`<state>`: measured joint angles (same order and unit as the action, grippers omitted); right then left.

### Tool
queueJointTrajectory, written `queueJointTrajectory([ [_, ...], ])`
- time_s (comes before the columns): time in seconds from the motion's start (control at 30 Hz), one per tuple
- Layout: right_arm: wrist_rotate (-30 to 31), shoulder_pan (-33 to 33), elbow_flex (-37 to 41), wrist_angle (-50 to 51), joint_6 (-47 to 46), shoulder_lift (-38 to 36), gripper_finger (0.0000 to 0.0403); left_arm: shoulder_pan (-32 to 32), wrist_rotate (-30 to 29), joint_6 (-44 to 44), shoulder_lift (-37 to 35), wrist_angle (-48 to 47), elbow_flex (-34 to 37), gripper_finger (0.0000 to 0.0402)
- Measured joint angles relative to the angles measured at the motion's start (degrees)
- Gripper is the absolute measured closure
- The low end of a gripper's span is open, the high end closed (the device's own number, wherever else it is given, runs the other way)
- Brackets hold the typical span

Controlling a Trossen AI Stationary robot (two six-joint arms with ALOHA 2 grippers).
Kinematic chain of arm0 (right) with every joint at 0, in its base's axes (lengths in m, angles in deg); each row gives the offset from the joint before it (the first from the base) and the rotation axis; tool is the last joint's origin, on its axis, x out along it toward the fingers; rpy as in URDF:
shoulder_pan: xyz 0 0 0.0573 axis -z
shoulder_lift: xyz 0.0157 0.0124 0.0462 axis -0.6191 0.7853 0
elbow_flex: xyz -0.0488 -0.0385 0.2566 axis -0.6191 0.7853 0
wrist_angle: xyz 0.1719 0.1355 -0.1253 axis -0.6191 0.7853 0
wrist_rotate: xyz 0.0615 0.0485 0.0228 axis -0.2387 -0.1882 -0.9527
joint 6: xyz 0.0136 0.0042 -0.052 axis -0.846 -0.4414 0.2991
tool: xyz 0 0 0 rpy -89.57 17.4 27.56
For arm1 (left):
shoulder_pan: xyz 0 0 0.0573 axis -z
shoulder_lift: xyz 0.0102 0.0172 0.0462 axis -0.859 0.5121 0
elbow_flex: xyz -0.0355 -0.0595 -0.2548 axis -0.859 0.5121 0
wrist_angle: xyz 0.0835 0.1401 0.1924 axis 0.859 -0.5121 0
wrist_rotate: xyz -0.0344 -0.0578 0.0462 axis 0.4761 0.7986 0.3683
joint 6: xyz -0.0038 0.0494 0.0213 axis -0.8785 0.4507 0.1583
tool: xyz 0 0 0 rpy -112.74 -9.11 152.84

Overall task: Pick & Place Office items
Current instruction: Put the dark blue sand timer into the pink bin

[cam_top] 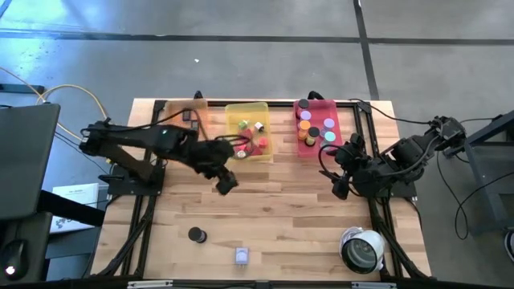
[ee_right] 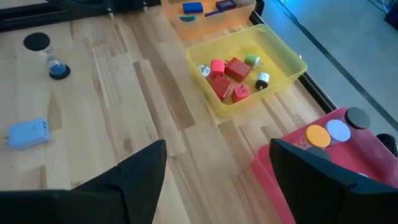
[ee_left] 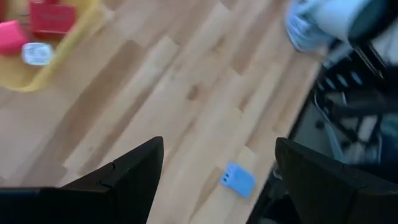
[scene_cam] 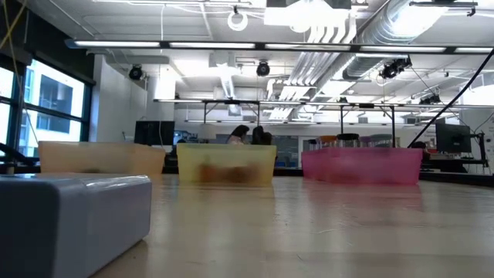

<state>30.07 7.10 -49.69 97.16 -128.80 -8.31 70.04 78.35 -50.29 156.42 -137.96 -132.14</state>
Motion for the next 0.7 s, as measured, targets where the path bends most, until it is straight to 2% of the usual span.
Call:
queueJointTrajectory([
  [0.4, 3.50, 0.57, 0.00, -5.55, -2.99, 0.82, 0.0128, 16.96, 1.03, -0.18, -0.03, -0.25, 0.09, 0.0101],
  [0.47, 2.64, 1.17, 0.00, -7.54, -3.21, 1.52, 0.0128, 19.28, 3.66, -4.29, -0.25, -0.50, 0.09, 0.0101],
  [0.57, 1.04, 1.55, 0.00, -8.98, -4.94, 2.71, 0.0128, 22.53, 10.63, -9.68, -1.20, -0.75, 0.09, 0.0101],
  [0.7, -0.79, 1.68, 0.00, -9.69, -7.38, 5.10, 0.0128, 28.23, 9.94, -13.20, -1.47, -4.06, 0.02, 0.0101],
])
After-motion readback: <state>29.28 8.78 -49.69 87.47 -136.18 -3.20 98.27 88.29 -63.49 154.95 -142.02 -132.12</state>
